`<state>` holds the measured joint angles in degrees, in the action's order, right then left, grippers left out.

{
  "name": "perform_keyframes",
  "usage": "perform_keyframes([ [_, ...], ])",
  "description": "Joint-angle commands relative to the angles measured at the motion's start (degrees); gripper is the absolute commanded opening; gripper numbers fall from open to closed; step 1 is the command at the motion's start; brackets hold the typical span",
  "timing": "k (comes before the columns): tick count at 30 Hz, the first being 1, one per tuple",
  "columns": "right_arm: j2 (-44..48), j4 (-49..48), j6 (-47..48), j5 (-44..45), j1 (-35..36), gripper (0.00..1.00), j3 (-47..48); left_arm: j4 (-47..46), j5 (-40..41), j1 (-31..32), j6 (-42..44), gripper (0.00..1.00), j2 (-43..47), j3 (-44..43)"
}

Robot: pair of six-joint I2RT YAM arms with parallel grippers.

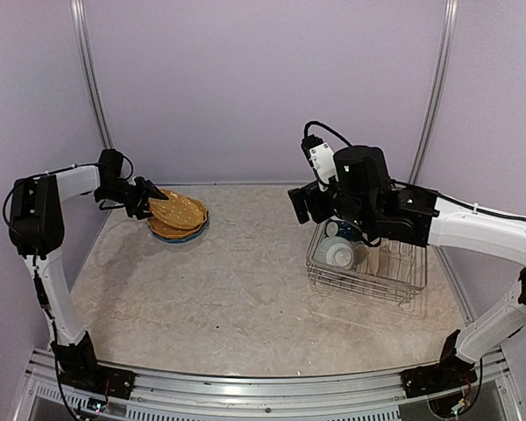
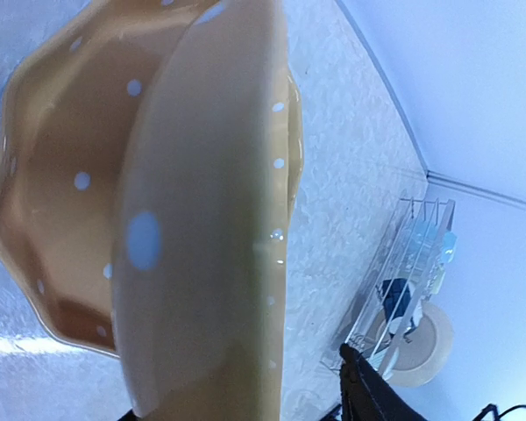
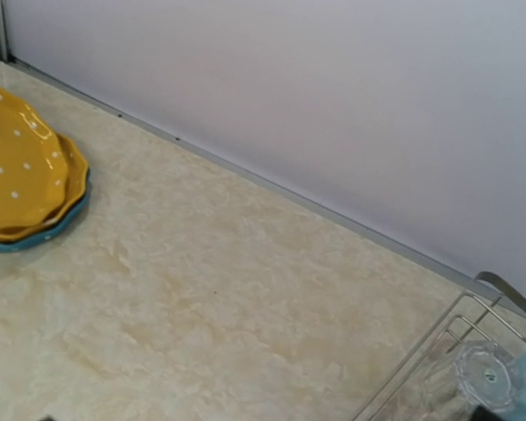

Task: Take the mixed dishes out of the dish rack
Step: Place the plate on the plate.

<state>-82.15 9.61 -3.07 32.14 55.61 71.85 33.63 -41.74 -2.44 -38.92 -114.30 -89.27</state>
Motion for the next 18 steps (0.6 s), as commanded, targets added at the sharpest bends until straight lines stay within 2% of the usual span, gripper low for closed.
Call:
perform_keyframes([
  [1, 2.3, -1.5, -1.7, -1.2, -0.8, 1.0, -1.7, 4.1, 4.7, 0.3, 3.4, 0.6, 0.5, -2.8],
  [7, 3.7, -1.8, -2.5, -1.7, -1.6, 1.0, -2.9, 7.9, 9.1, 0.0, 4.8, 0.68, -0.2, -4.8],
  [15, 4.9, -2.3, -3.4, -2.6, -2.5, 1.0, -4.3, 8.8, 10.7, 0.0, 5.2, 0.72, -1.2, -5.7],
  [18, 5.4, -2.6, -3.7, -2.9, -2.7, 1.0, -4.8, 9.6, 12.6, 0.3, 5.7, 0.76, -1.6, -6.2],
])
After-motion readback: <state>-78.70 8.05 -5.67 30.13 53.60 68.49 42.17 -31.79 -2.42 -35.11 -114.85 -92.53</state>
